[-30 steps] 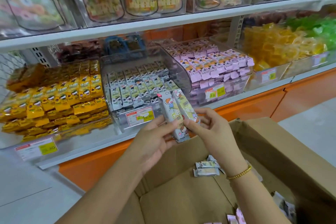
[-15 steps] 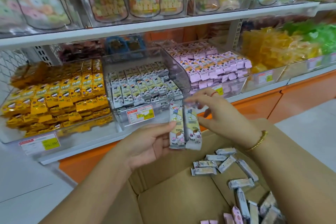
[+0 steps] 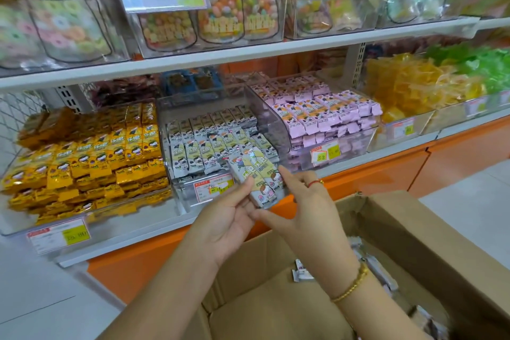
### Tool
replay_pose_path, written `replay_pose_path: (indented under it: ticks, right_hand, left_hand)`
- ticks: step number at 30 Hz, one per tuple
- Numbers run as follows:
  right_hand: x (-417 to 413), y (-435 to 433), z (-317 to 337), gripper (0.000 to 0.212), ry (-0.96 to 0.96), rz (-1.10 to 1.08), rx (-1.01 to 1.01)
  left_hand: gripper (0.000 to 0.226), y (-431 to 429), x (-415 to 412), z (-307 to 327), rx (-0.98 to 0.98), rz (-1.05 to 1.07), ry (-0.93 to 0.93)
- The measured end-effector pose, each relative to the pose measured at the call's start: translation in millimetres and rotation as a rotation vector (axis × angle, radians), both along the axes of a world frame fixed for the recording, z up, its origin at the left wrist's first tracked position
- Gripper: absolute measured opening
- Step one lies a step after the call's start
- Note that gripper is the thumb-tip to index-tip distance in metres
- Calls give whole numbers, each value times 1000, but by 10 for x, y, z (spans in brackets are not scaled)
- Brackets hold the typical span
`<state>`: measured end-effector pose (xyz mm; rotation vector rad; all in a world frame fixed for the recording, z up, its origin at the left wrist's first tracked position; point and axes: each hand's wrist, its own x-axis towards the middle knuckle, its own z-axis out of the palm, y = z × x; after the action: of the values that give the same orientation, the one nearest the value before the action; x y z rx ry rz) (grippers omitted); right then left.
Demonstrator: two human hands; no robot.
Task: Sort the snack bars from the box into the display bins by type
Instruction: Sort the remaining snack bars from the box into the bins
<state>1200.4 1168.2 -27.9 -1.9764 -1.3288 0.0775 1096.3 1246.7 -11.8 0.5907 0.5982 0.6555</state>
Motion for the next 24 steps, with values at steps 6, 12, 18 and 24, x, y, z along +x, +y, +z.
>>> replay_pose_path:
  ticks: [6, 12, 18, 24]
  right_hand:
    - [-46, 311, -126, 66, 71, -44, 305]
    - [361, 779, -23, 61, -74, -147, 239]
    - [521, 1300, -19, 48, -407, -182, 44]
    - [478, 1603, 130, 28, -597, -147, -227]
  left_hand:
    - [18, 98, 95, 41, 64, 48, -33]
    - [42, 402, -48, -52, 1118, 197, 944]
    - [46, 586, -291, -214, 1392, 17, 1248]
    - [55, 620, -358, -261, 1466, -57, 1244]
